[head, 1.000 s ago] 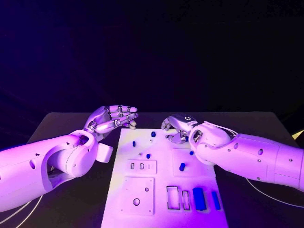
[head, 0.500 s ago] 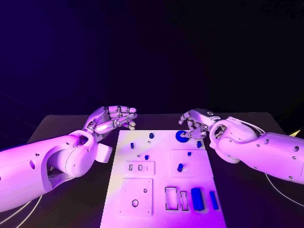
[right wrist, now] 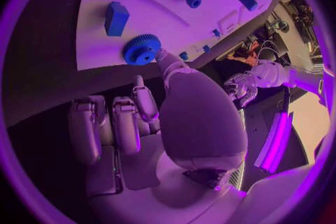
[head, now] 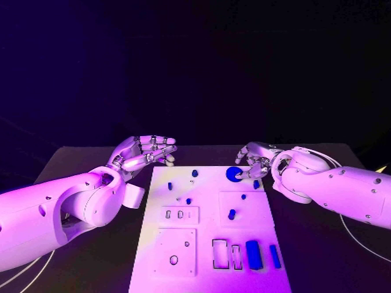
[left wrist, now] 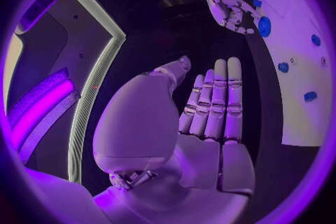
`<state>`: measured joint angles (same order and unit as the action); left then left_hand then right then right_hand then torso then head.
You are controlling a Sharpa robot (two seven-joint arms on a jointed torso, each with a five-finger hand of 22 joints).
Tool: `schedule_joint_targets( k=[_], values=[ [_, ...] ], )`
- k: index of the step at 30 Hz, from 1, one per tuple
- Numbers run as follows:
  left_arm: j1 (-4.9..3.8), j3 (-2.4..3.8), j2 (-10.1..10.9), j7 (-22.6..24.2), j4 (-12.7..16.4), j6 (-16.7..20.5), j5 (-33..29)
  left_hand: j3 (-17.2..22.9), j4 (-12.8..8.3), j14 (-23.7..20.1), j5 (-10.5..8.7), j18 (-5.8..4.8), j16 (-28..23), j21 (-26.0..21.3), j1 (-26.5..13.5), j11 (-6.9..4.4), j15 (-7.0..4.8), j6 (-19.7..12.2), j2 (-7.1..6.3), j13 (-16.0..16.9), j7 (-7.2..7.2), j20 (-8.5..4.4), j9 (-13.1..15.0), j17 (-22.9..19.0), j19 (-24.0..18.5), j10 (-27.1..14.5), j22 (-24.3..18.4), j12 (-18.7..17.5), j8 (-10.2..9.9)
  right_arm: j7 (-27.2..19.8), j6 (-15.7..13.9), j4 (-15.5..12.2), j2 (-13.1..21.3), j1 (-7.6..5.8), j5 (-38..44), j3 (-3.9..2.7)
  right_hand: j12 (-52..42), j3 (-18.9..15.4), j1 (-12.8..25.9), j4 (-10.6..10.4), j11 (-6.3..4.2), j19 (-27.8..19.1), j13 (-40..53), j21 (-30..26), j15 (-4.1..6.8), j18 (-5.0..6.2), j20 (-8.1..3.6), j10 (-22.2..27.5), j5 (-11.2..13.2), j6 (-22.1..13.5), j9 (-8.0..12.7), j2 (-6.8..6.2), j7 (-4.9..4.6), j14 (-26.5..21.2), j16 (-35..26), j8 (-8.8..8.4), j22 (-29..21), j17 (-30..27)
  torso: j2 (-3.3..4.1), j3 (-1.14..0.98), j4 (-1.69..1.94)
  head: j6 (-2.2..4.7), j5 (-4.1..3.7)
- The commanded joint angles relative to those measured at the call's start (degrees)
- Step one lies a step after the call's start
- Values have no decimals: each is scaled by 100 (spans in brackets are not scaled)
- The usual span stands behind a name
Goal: Assemble the parts on the task board
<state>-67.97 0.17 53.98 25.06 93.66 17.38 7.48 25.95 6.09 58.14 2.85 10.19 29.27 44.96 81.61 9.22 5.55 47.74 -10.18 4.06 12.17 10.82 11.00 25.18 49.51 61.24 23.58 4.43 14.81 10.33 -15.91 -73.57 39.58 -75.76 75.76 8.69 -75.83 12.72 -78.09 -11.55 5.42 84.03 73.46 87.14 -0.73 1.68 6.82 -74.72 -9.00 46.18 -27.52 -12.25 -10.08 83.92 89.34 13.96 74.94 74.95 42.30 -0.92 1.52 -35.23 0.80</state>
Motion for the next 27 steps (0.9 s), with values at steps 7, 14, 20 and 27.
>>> schedule_joint_targets(
  k=[7,14,20,27],
  values=[
    [-8,5,-14,22,9,-115,16,29,-9,-37,9,16,40,19,-56,12,7,25,18,7,83,8,-2,9,-47,11,9,-26,-38,53,391,169,-148,7,-225,2,-57,-14,-85,-41,-8,358,28,29,-47,-79,44,-49,-34,-48,-12,32,2,594,47,43,1208,1450,-2,5,-2,-35,12],
    [-8,5,-17,16,9,-125,18,29,-9,-37,9,16,40,19,-56,12,7,25,18,7,83,8,-2,9,-47,11,9,-26,-38,52,395,295,-246,21,-244,5,-104,44,-166,-78,-7,389,77,64,-52,-91,54,-74,-95,-20,-26,96,2,602,58,89,1251,1481,-2,1,1,-53,13],
    [-8,5,-19,12,8,-133,18,31,-5,-42,9,17,46,28,-61,11,6,27,20,7,81,9,-1,16,-55,14,13,-25,-37,45,427,349,-292,37,-257,10,-124,105,-208,-93,-11,399,97,76,-51,-94,55,-83,-165,9,-33,122,6,604,61,119,1266,1488,-1,5,-3,-62,13],
    [-7,5,-19,4,4,-143,19,31,-5,-42,9,17,46,28,-61,11,6,27,20,7,81,9,-1,16,-55,14,13,-25,-37,64,524,411,-319,57,-260,17,-137,243,-300,-76,-19,411,111,90,-45,-99,52,-86,-239,47,-32,146,12,607,65,147,1284,1501,-7,4,-2,-83,16]
  ],
)
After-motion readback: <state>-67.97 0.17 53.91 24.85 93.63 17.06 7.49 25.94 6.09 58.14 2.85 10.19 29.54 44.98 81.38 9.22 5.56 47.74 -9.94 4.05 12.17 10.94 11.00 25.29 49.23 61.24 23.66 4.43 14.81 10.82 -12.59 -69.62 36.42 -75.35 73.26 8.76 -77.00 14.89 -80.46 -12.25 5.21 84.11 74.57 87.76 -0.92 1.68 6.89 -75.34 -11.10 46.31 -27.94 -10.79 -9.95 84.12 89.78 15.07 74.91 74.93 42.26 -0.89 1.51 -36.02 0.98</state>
